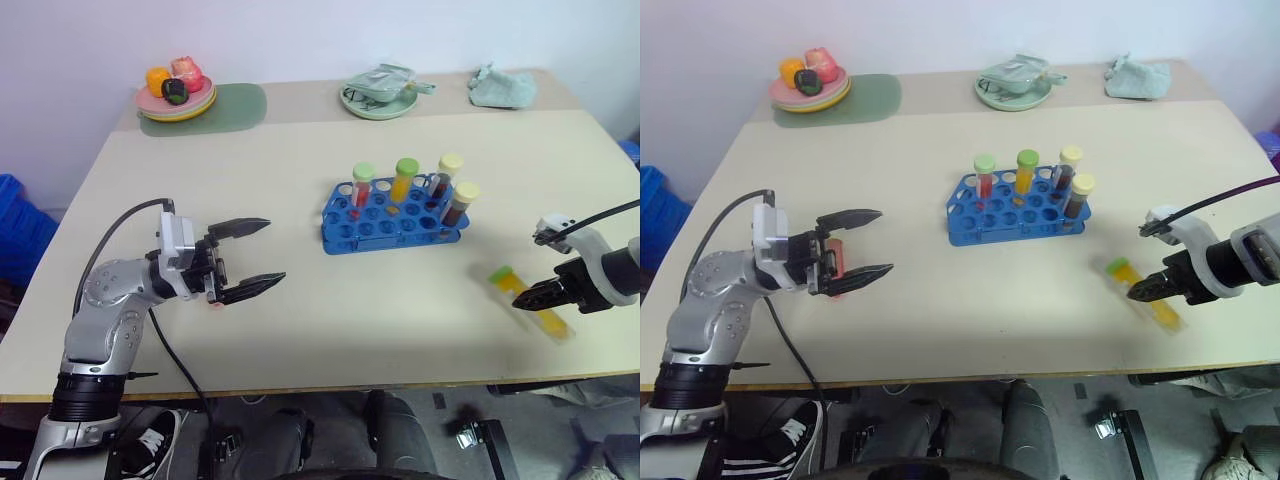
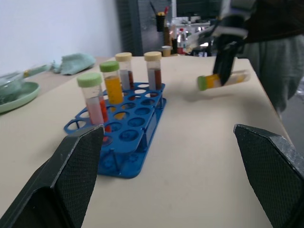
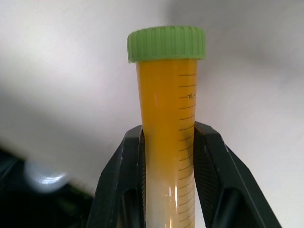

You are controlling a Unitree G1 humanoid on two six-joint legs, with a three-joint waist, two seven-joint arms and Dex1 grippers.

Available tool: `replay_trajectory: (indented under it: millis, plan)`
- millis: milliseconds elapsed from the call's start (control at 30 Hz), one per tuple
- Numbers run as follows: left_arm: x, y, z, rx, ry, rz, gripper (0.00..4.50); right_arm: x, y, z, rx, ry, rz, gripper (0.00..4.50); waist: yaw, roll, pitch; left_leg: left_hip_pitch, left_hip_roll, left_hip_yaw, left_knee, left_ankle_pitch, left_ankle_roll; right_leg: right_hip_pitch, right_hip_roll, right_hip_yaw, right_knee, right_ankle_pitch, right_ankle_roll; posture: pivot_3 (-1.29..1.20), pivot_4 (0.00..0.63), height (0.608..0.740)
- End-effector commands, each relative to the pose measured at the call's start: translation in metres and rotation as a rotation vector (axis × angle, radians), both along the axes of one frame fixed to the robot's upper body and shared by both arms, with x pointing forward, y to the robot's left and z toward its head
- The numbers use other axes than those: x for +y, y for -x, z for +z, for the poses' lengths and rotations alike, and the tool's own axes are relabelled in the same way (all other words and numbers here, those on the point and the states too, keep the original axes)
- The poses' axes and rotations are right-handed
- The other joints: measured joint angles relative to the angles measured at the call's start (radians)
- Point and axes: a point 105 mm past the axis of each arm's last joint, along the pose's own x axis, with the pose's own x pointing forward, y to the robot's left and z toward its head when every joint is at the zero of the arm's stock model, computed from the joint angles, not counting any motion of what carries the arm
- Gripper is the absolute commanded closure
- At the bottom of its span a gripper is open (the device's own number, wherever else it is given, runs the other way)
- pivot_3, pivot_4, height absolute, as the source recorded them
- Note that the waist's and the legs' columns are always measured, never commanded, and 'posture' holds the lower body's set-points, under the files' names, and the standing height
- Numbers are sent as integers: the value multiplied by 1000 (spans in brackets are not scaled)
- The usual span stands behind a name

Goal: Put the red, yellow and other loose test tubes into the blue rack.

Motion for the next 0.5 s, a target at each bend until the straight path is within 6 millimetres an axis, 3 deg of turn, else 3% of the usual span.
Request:
replay_trajectory:
  millis: [33, 133, 300, 400, 500]
  plan:
    - [0, -2, 13, -46, 6, -1, 0, 49, 7, 35, -183, -206, 263, 3745, 2, 0, 0, 0, 0, 0, 0, 0, 0, 0, 0, 0, 0, 0, 0, 0, 150, 740]
    - [0, -5, 16, -58, -2, -7, 0, 77, 4, 53, -390, -342, 344, 3745, 10, -1, -1, 0, 0, 0, 1, 0, 0, 0, 1, 0, 0, 1, 0, 0, 150, 740]
    - [0, -8, 22, -67, -7, -5, 0, 100, -25, 78, -819, -476, 296, 3745, 13, -5, -2, 0, -1, -1, 1, 0, 0, 1, 0, 0, 0, 1, 0, 0, 150, 740]
    - [1, -8, 23, -68, -10, -4, 0, 102, -43, 77, -976, -495, 179, 3745, 10, -5, -2, 0, -1, -1, 1, 0, 0, 0, 0, 0, 0, 1, 0, 0, 150, 740]
    - [3, -11, 26, -79, 8, 22, 0, 106, -59, 60, -1126, -487, 48, 3745, 9, -7, -4, 0, 0, -1, 0, 0, 0, 0, 1, 0, 0, 2, 0, 0, 150, 740]
